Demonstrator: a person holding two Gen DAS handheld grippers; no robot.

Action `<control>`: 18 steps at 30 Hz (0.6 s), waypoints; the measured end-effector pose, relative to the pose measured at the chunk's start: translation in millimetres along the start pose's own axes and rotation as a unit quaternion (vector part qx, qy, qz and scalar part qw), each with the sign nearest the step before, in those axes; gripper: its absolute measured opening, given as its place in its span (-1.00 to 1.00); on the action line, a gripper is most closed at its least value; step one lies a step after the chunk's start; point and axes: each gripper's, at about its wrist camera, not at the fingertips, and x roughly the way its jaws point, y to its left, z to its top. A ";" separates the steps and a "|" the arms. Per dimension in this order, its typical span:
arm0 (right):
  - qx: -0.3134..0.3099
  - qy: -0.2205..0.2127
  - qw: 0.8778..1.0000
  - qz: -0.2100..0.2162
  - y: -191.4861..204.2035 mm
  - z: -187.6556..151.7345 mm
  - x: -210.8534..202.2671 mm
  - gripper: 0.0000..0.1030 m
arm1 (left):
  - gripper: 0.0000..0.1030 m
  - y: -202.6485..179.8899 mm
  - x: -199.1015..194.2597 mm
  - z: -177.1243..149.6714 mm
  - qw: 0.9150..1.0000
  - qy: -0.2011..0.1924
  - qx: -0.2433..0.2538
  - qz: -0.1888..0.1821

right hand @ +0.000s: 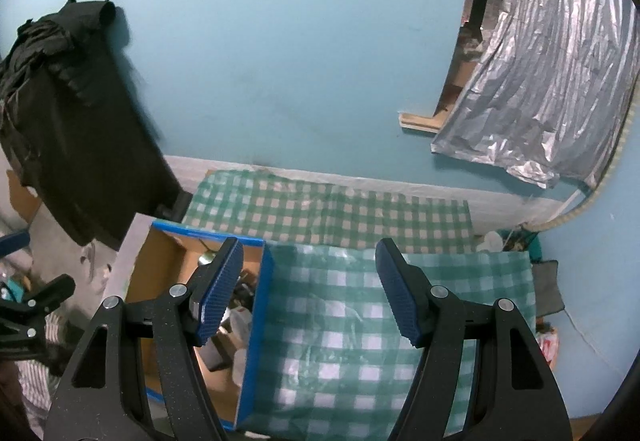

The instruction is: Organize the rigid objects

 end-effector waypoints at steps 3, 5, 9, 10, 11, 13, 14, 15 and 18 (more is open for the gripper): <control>0.005 -0.003 1.000 -0.002 -3.9 -2.3 -2.6 0.32 | 0.97 -5.0 -1.2 1.0 1.000 -0.009 0.003 -0.005; 0.011 -0.003 1.000 -0.002 -7.2 -3.9 -3.4 0.32 | 0.97 -9.0 -1.0 1.0 1.000 -0.012 0.008 -0.006; 0.025 0.002 1.000 -0.003 -15.0 -7.9 -3.3 0.32 | 0.97 -14.3 -0.7 1.4 1.000 -0.012 0.018 -0.003; 0.026 0.002 1.000 -0.005 -15.8 -8.5 -3.2 0.32 | 0.97 -14.1 -1.1 1.6 1.000 -0.013 0.019 -0.004; 0.026 0.003 1.000 -0.006 -16.5 -9.0 -2.9 0.32 | 0.97 -13.9 -1.3 1.5 1.000 -0.014 0.018 -0.005; 0.027 0.006 1.000 -0.006 -17.2 -9.1 -1.6 0.32 | 0.97 -13.5 -1.2 1.6 1.000 -0.013 0.018 -0.005; 0.028 0.007 1.000 -0.006 -17.1 -9.3 -1.5 0.32 | 0.97 -13.3 -1.0 1.6 1.000 -0.013 0.017 -0.005; 0.028 0.005 1.000 -0.006 -16.8 -9.5 -1.9 0.32 | 0.97 -13.4 -0.7 1.4 1.000 -0.013 0.015 -0.003; 0.025 0.006 1.000 -0.008 -16.3 -9.0 -1.5 0.32 | 0.97 -13.0 1.6 1.6 1.000 -0.006 0.014 -0.003</control>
